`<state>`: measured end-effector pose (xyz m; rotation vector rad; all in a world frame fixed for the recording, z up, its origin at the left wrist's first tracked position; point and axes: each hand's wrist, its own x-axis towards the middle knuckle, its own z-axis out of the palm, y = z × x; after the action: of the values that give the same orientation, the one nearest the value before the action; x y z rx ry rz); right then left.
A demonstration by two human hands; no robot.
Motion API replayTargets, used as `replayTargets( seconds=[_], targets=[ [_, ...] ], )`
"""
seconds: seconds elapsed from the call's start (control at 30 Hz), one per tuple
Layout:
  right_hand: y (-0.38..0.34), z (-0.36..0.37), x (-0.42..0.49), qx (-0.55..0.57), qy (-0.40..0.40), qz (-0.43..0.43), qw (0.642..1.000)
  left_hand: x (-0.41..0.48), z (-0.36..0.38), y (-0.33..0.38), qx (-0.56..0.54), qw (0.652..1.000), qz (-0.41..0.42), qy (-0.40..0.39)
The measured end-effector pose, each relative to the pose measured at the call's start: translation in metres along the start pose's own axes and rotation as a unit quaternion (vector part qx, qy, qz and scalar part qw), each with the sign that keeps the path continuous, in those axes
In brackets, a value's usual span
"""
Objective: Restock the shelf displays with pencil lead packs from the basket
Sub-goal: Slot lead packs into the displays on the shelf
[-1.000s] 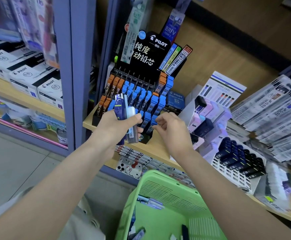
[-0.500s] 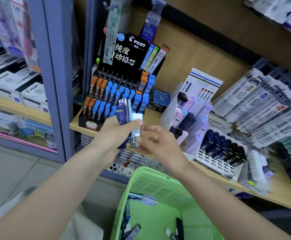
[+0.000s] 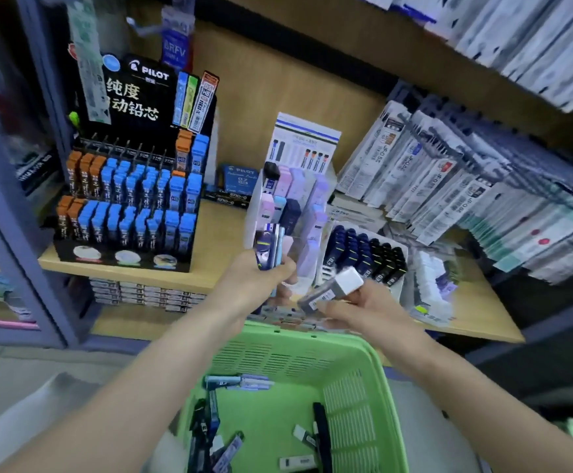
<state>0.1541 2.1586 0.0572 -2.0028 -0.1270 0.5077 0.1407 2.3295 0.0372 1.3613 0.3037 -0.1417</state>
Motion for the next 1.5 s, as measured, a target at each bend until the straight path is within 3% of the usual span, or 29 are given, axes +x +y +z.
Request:
replayTargets(
  seconds=[0.27, 0.33, 0.43, 0.53, 0.87, 1.1, 1.27, 1.5],
  targets=[
    [0.050, -0.092, -0.019, 0.031, 0.191, -0.011, 0.981, 0.014, 0.063, -0.017, 0.062, 0.996, -0.015, -0.062],
    [0.063, -0.117, -0.016, -0.049, 0.266, -0.002, 0.963, 0.019, 0.077, -0.022, 0.063, 0.996, -0.023, -0.066],
    [0.079, -0.156, -0.007, -0.236, 0.354, -0.016, 0.905, 0.027, 0.094, -0.030, 0.085, 0.993, -0.026, -0.077],
    [0.088, -0.183, 0.006, -0.269, 0.403, -0.037, 0.874, 0.034, 0.106, -0.036, 0.103, 0.990, -0.026, -0.090],
    [0.120, -0.218, 0.062, -0.352, 0.348, -0.007, 0.869, 0.060, 0.131, -0.067, 0.137, 0.985, -0.054, -0.095],
    [0.127, -0.236, 0.082, -0.385, 0.307, -0.037, 0.869, 0.077, 0.144, -0.076, 0.163, 0.982, -0.052, -0.080],
    [0.131, -0.245, 0.086, -0.416, 0.204, -0.039, 0.885, 0.084, 0.165, -0.078, 0.147, 0.983, -0.056, -0.091],
    [0.142, -0.245, 0.090, -0.435, 0.250, -0.085, 0.861, 0.090, 0.189, -0.075, 0.137, 0.982, -0.048, -0.119]
  ],
)
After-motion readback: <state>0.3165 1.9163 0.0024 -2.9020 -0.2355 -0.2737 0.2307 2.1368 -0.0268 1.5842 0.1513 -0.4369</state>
